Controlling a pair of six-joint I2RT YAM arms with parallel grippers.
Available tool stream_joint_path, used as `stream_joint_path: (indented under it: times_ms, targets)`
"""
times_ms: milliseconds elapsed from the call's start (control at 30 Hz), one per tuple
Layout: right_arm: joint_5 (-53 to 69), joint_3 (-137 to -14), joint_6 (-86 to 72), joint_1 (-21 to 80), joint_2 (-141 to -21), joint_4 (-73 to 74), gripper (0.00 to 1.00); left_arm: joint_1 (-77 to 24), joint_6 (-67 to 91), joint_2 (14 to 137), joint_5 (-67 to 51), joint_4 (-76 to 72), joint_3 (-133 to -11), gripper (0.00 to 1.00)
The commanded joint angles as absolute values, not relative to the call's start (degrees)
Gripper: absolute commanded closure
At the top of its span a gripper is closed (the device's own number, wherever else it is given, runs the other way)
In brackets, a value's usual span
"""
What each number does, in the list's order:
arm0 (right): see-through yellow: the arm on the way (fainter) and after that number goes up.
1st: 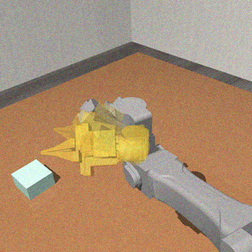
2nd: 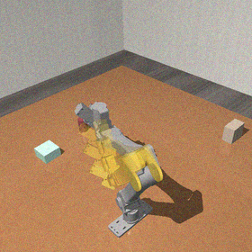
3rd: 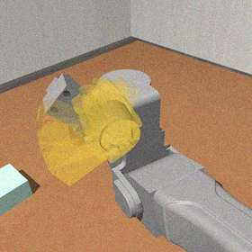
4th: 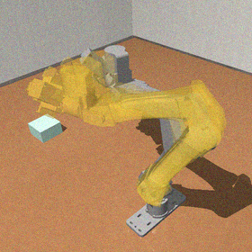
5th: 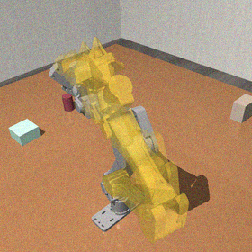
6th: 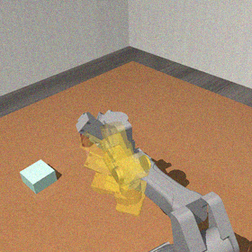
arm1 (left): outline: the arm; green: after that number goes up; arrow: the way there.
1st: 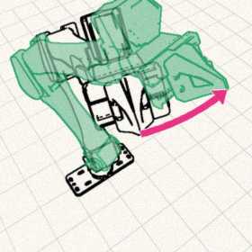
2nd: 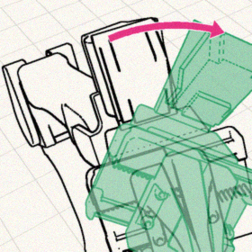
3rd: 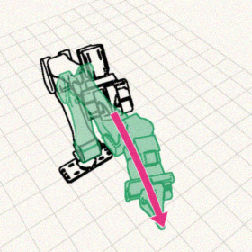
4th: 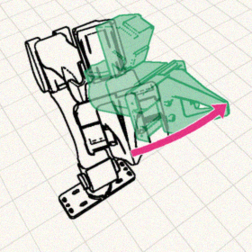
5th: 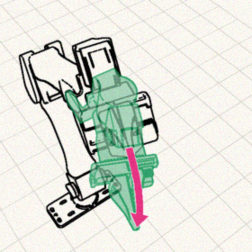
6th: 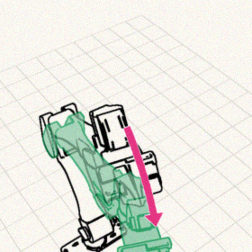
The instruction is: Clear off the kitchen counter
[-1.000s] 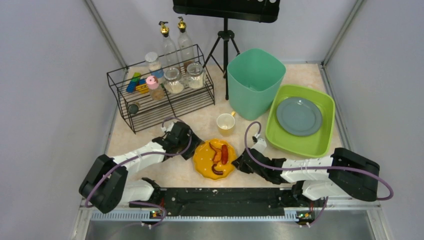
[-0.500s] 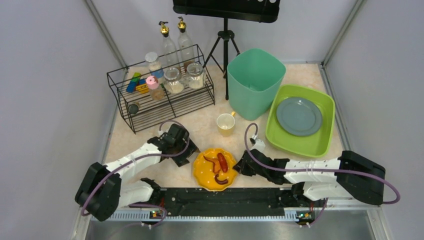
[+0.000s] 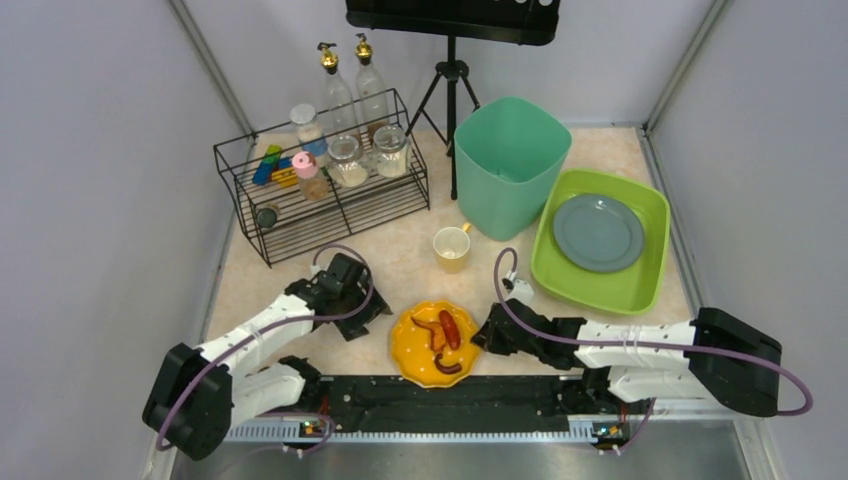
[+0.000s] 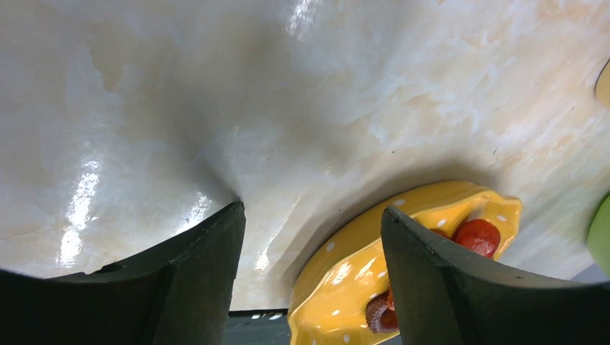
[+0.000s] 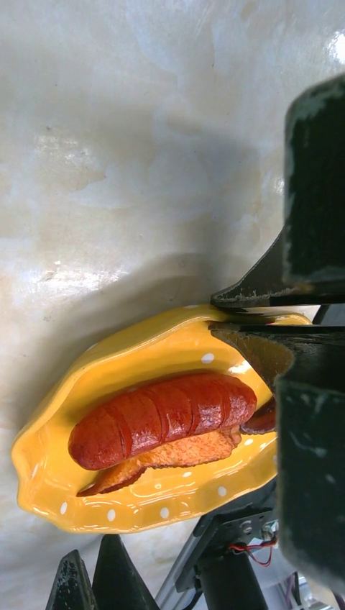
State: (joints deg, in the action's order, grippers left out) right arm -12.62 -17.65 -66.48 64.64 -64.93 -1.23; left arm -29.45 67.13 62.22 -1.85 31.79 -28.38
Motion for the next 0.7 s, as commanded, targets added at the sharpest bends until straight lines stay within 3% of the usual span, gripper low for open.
stream_joint_path:
  times_ms: [0,333,467,667]
  targets:
    - [-10.79,-18.37,-65.35,64.74,-62.30,-0.17,1.00,-29.28,61.93,58.85,-4.41,33.14,-27.48,0.26]
    - [-9.52,-17.26,-65.72,64.20,-63.02,-1.93,1.00,-29.28,56.34,56.07,-20.03,18.12,-19.54,0.27]
    - [-9.59,-16.41,-65.93,64.22,-62.94,-2.54,1.00,-29.41,54.14,56.32,-18.71,20.05,-19.07,0.28]
    - [-9.50,-15.40,-66.21,64.06,-63.51,-4.09,1.00,-29.52,51.92,58.81,-19.16,19.97,-19.07,0.52]
